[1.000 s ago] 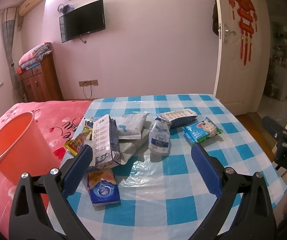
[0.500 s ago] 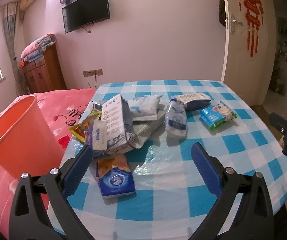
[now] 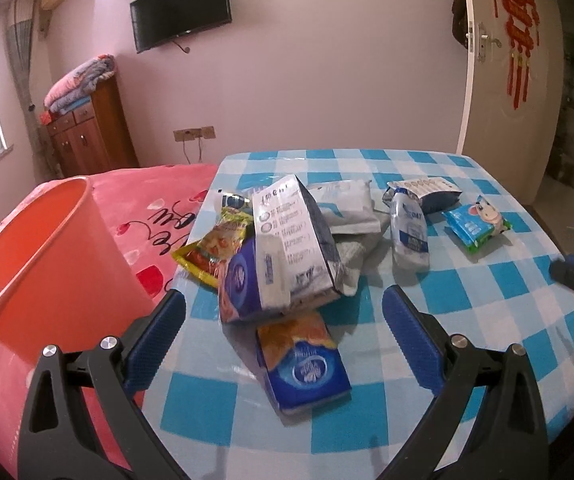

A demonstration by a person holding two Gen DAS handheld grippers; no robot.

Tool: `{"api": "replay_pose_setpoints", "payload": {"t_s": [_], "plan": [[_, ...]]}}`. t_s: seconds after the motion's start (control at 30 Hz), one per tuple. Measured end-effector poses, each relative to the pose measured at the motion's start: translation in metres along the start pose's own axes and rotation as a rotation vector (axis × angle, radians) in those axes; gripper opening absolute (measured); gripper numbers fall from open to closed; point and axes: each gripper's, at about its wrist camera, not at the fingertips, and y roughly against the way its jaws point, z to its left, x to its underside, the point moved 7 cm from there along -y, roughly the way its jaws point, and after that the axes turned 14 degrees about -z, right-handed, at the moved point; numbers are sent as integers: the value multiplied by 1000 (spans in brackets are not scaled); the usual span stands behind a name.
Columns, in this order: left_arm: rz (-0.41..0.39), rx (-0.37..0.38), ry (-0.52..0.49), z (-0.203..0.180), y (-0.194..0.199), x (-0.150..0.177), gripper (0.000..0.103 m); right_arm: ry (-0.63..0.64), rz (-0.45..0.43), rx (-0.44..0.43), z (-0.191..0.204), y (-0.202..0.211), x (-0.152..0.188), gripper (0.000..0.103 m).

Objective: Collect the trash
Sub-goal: 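Move left tool to the white MagicDay milk bag while right tool approaches blue cow wipes pack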

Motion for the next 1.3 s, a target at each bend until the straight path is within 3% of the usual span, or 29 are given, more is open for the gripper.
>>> {"api": "replay_pose_setpoints", "payload": {"t_s": [0.3,0.43,0.53,0.73,0.87,1.03,1.2,1.3], "plan": [[67,-29,161,40,-27,7,99,-19,56,-126,18,-13,9,98],[100,7,313,53,-35,12,99,-53,92,-152,19,-22,14,97],[116,18,414,61,-38,11,99,-52,108,-160,20,-29,16,86],[150,-15,658,78,-40,18,99,-28,128,-190,29,-37,20,86],[173,-30,598,72,-42,25,99,7,135,-206,36,-37,26,86],[188,10,579,61,-45,22,99,-17,156,-181,25,-41,29,86],[171,25,693,67,-52,8,99,-41,164,-167,16,-41,30,86],[156,-5,686,69,-53,2,99,-18,149,-152,12,-39,27,86]]}}
